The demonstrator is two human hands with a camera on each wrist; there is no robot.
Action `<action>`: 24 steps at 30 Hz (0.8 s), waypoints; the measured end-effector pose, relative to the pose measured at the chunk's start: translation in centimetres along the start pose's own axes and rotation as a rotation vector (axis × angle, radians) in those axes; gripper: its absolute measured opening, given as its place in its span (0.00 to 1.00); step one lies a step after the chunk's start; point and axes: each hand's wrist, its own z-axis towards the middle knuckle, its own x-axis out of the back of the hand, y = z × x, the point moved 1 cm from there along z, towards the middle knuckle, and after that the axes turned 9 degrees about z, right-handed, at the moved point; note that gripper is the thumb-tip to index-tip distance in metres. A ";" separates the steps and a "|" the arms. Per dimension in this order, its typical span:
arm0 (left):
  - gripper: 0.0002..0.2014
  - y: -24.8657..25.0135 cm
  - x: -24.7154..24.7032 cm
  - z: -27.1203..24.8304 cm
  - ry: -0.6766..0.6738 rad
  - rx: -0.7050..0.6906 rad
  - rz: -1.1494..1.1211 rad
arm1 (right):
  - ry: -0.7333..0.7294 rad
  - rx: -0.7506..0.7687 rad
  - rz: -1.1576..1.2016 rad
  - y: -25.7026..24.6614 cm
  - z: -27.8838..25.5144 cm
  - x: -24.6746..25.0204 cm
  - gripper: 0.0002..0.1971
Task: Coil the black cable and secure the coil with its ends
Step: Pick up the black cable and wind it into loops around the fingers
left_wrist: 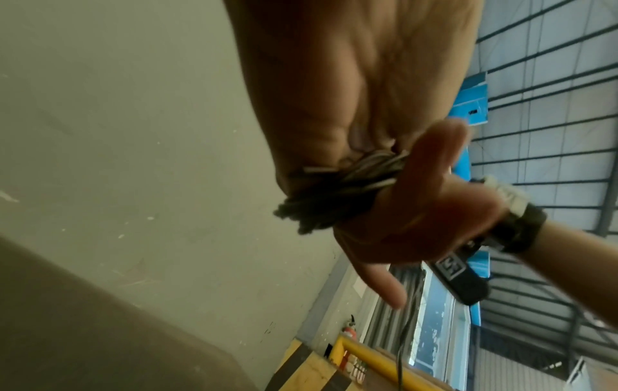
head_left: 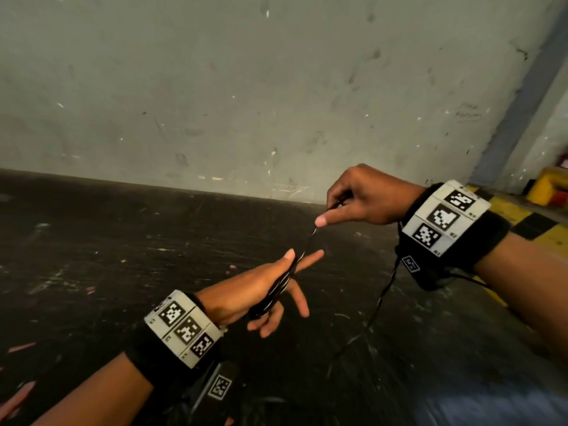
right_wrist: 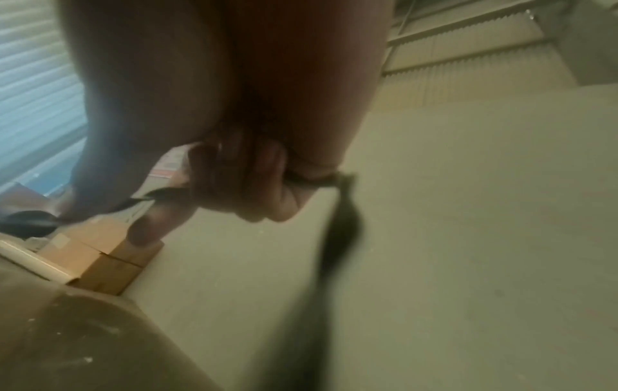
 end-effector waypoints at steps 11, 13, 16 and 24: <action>0.25 4.4 1.6 -0.8 -0.049 -0.394 -0.640 | 0.150 -0.013 0.219 2.3 -0.7 -10.5 0.18; 0.26 5.0 2.3 -0.3 0.061 -0.421 -0.700 | 0.125 -0.007 0.217 1.1 -0.7 -12.1 0.17; 0.26 5.2 2.9 0.8 0.227 -0.417 -0.737 | 0.063 -0.011 0.190 -0.7 -0.8 -13.3 0.10; 0.24 3.5 2.9 2.0 0.537 -0.282 -0.276 | -0.065 -0.032 0.088 -4.1 -2.0 -12.0 0.09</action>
